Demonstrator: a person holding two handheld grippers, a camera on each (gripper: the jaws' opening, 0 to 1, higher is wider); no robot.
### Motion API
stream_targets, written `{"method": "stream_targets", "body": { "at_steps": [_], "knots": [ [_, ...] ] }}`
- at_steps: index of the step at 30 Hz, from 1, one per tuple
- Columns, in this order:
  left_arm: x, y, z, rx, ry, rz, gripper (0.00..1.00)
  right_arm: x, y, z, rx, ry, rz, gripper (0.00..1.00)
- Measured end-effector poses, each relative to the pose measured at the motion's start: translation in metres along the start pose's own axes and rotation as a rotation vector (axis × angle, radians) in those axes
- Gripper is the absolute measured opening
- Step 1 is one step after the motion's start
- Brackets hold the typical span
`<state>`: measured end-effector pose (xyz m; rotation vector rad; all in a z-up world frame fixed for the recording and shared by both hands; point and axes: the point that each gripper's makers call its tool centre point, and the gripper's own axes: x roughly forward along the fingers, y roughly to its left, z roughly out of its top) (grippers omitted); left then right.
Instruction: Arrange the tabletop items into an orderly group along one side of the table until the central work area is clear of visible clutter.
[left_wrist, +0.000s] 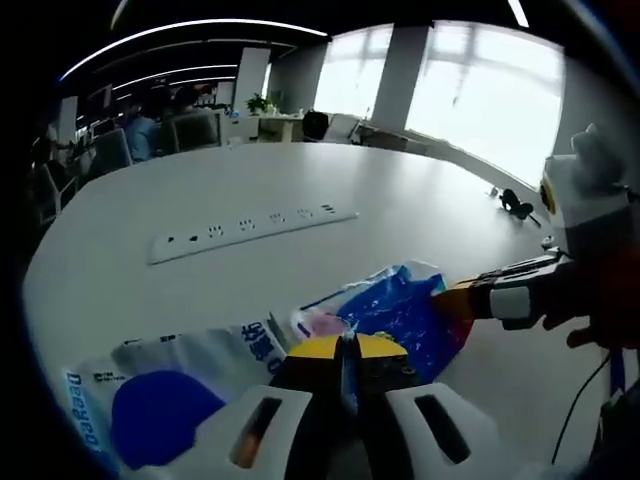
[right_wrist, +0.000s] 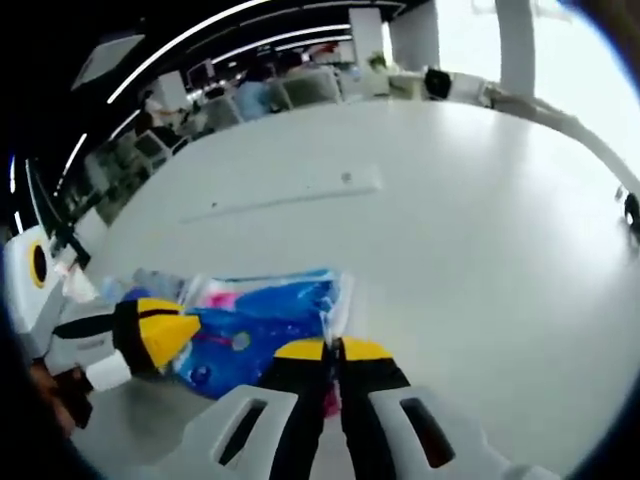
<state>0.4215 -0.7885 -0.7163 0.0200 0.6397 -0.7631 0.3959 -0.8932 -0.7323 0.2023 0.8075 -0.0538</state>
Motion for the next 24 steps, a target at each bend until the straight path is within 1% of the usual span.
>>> {"method": "stream_targets", "body": {
  "at_steps": [4,6,12,14,17,20,24],
  "knots": [
    [0.0001,0.0002,0.0005,-0.001,0.006,-0.002,0.05,0.0017,-0.0002,0.0008,0.012,0.002,0.003,0.01],
    [0.0008,-0.0011,-0.0007,-0.019,0.013,-0.014,0.06,0.0028,-0.0004,0.0009,0.024,0.004,0.007,0.02],
    [-0.0015,-0.0012,-0.0015,-0.020,0.015,-0.007,0.07,0.0045,-0.0001,0.0025,0.025,0.003,0.010,0.03],
    [-0.0019,-0.0017,0.0008,-0.025,0.003,-0.012,0.09,0.0044,0.0002,0.0025,0.030,0.004,0.010,0.04],
    [-0.0029,-0.0005,0.0012,-0.025,0.005,-0.011,0.10,0.0054,0.0008,0.0018,0.020,0.009,0.016,0.06],
    [-0.0041,0.0000,0.0030,-0.020,0.000,-0.012,0.10,0.0043,-0.0005,0.0047,0.040,-0.007,0.014,0.07],
    [-0.0062,0.0009,0.0051,-0.016,-0.003,-0.012,0.10,0.0031,0.0011,0.0055,0.036,-0.007,0.019,0.10]
  ]
}}
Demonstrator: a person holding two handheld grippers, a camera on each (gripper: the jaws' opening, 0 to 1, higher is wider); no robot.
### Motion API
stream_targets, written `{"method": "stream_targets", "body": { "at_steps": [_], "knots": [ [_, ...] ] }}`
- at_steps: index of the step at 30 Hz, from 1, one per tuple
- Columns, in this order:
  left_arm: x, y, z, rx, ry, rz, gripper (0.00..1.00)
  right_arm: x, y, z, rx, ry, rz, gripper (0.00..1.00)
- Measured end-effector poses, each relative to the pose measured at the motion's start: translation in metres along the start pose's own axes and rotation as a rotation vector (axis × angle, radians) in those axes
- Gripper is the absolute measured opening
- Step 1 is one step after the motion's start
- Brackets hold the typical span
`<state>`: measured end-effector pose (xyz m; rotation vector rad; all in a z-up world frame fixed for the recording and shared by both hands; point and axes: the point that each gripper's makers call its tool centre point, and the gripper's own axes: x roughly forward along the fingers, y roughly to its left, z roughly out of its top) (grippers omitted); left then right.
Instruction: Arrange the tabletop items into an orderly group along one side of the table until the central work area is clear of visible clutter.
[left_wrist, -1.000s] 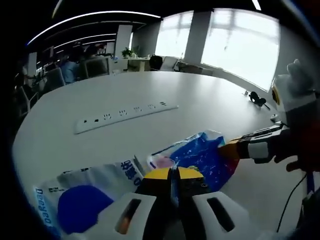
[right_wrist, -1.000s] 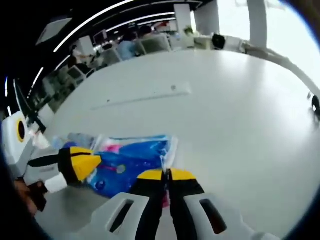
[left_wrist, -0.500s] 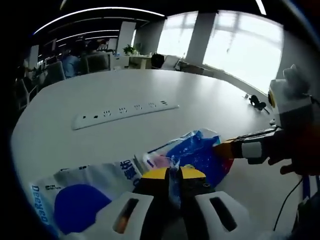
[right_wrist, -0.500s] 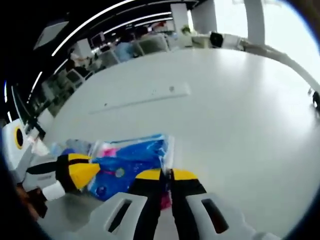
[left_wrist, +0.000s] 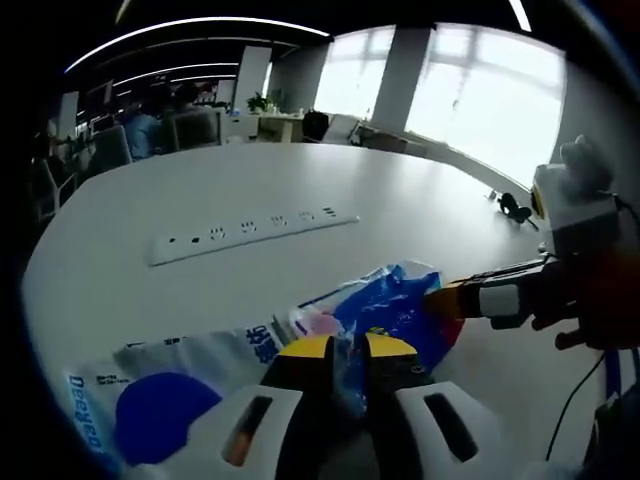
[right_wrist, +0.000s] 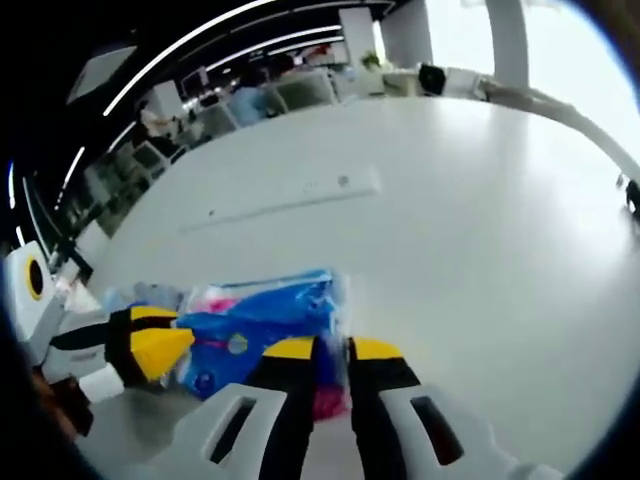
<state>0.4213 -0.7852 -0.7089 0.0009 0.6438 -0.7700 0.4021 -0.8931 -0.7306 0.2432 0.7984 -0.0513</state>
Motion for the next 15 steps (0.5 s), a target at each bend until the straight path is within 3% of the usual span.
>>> {"method": "stream_targets", "body": {
  "at_steps": [15],
  "knots": [
    [-0.008,-0.004,0.008,0.020,-0.012,-0.011,0.11,-0.010,0.001,0.016,-0.010,-0.039,-0.005,0.17]
  ]
}}
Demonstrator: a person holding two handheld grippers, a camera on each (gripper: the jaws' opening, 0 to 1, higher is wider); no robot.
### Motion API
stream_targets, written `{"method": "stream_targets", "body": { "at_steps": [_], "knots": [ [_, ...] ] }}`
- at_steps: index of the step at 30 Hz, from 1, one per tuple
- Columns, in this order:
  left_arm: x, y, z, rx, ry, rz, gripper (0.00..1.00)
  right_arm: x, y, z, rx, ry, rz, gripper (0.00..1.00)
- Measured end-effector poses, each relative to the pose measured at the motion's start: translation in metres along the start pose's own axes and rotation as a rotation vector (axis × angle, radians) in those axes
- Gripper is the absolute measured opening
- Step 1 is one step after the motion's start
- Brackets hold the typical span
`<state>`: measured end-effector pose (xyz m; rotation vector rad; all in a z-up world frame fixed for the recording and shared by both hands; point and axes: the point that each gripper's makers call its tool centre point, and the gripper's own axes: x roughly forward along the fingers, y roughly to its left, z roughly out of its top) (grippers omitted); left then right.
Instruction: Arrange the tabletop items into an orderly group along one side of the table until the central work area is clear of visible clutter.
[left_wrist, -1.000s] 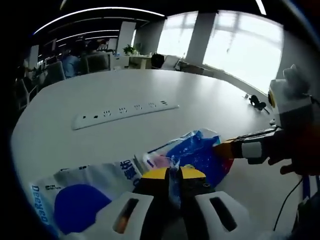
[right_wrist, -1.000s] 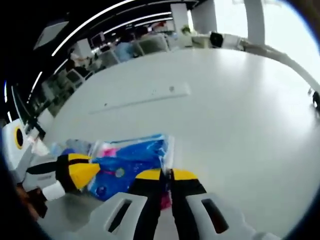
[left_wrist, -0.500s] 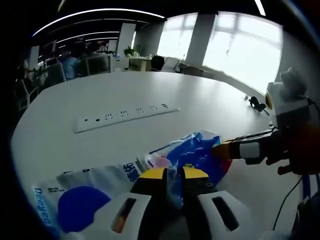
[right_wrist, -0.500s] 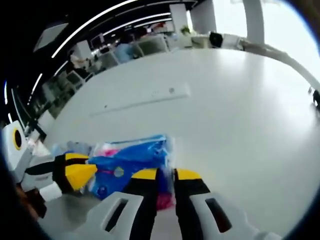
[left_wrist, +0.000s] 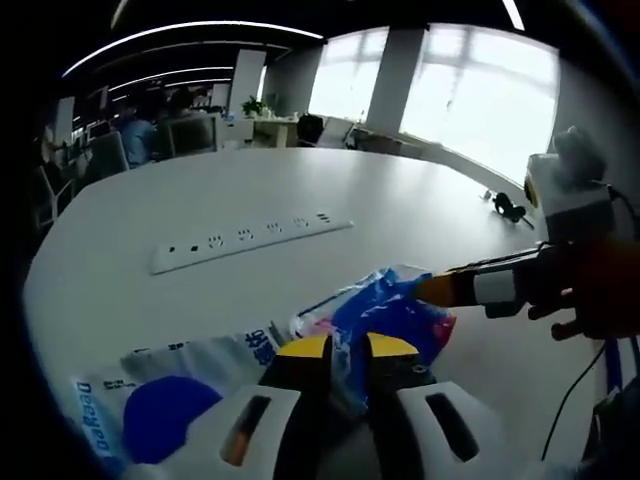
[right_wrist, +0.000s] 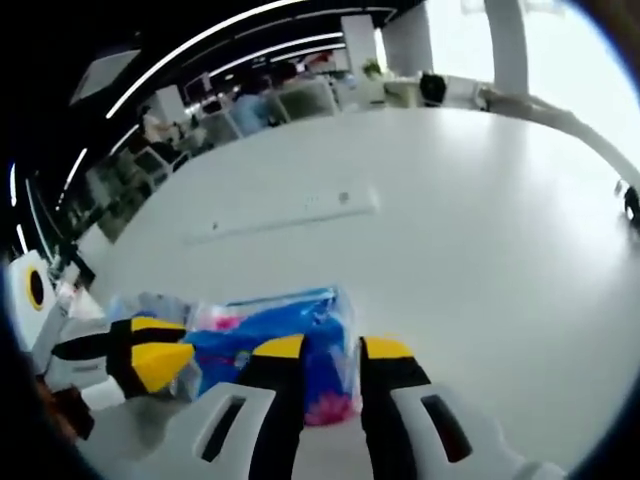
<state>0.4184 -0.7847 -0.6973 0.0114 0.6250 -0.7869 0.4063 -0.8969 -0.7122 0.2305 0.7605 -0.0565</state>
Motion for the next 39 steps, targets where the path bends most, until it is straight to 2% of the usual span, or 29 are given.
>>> {"method": "stream_targets", "body": {
  "at_steps": [5,14,25,32,39],
  "knots": [
    [-0.006,0.002,0.008,0.010,-0.014,0.007,0.12,-0.008,-0.003,0.005,0.005,-0.021,-0.010,0.17],
    [-0.029,0.006,0.010,0.026,-0.030,0.017,0.12,-0.027,-0.004,0.000,0.006,-0.031,-0.014,0.17],
    [-0.064,0.006,-0.009,0.026,-0.032,0.029,0.14,-0.055,0.013,-0.026,0.012,-0.040,0.003,0.17],
    [-0.085,0.010,-0.016,0.017,-0.038,0.047,0.14,-0.070,0.020,-0.044,0.011,-0.028,0.009,0.17],
    [-0.105,0.003,-0.031,0.012,-0.034,0.047,0.15,-0.083,0.028,-0.062,0.004,-0.011,0.018,0.17]
  ]
}}
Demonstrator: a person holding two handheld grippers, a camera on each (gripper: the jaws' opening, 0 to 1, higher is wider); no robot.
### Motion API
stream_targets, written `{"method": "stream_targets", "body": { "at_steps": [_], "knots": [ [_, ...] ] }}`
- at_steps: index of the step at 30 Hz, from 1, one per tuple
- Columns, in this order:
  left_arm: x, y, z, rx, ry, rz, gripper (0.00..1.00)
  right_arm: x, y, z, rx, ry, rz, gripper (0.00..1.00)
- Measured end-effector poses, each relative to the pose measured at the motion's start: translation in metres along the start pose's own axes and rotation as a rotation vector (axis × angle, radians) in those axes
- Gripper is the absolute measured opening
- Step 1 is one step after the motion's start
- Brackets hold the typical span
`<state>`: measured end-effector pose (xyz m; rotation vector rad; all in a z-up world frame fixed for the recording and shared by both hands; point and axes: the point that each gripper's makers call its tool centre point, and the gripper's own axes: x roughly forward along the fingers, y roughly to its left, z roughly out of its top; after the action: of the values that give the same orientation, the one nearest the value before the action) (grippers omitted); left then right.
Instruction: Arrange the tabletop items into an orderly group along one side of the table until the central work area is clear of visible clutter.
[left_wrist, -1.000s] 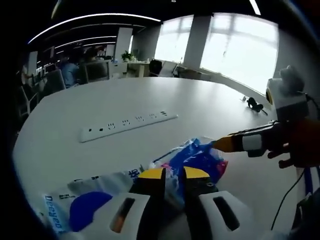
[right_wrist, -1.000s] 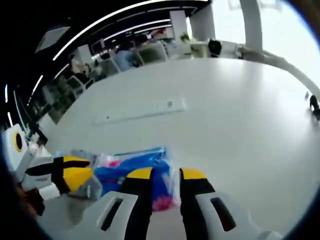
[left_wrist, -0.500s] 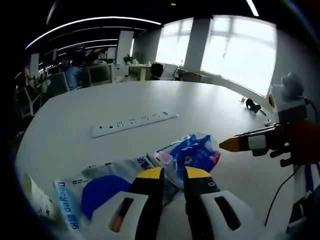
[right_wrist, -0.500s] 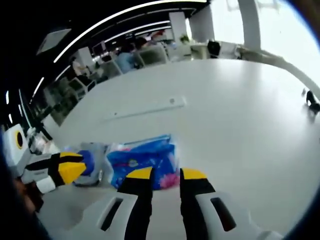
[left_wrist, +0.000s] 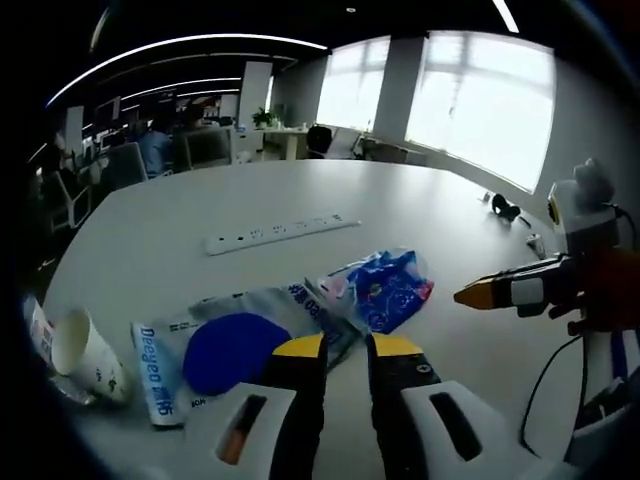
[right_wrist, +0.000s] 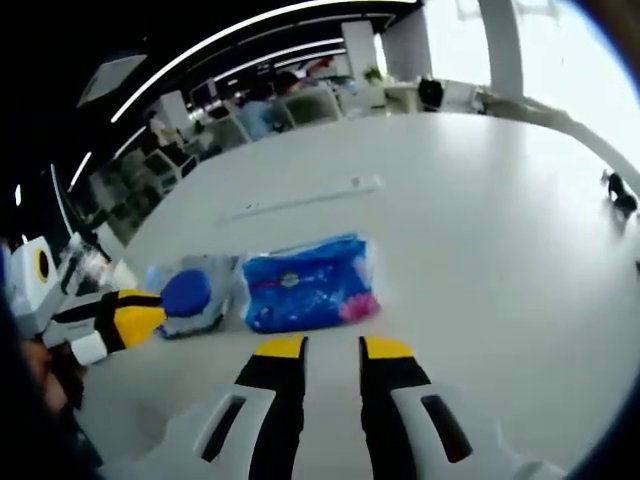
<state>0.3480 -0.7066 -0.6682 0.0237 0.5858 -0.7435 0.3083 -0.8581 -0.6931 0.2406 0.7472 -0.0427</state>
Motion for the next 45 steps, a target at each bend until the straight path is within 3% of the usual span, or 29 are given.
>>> {"method": "stream_targets", "body": {
  "at_steps": [9,22,35,45],
  "knots": [
    [-0.022,-0.004,-0.017,-0.021,0.007,0.014,0.15,-0.012,0.013,-0.022,0.000,0.008,0.019,0.17],
    [-0.045,-0.012,-0.028,-0.025,-0.007,0.009,0.17,-0.029,0.032,-0.043,-0.018,0.013,0.047,0.18],
    [-0.069,-0.023,-0.046,-0.023,0.003,0.008,0.20,-0.048,0.049,-0.080,-0.012,0.035,0.085,0.20],
    [-0.088,-0.034,-0.071,-0.025,0.032,-0.007,0.25,-0.062,0.059,-0.101,-0.026,0.052,0.118,0.21]
  ]
}}
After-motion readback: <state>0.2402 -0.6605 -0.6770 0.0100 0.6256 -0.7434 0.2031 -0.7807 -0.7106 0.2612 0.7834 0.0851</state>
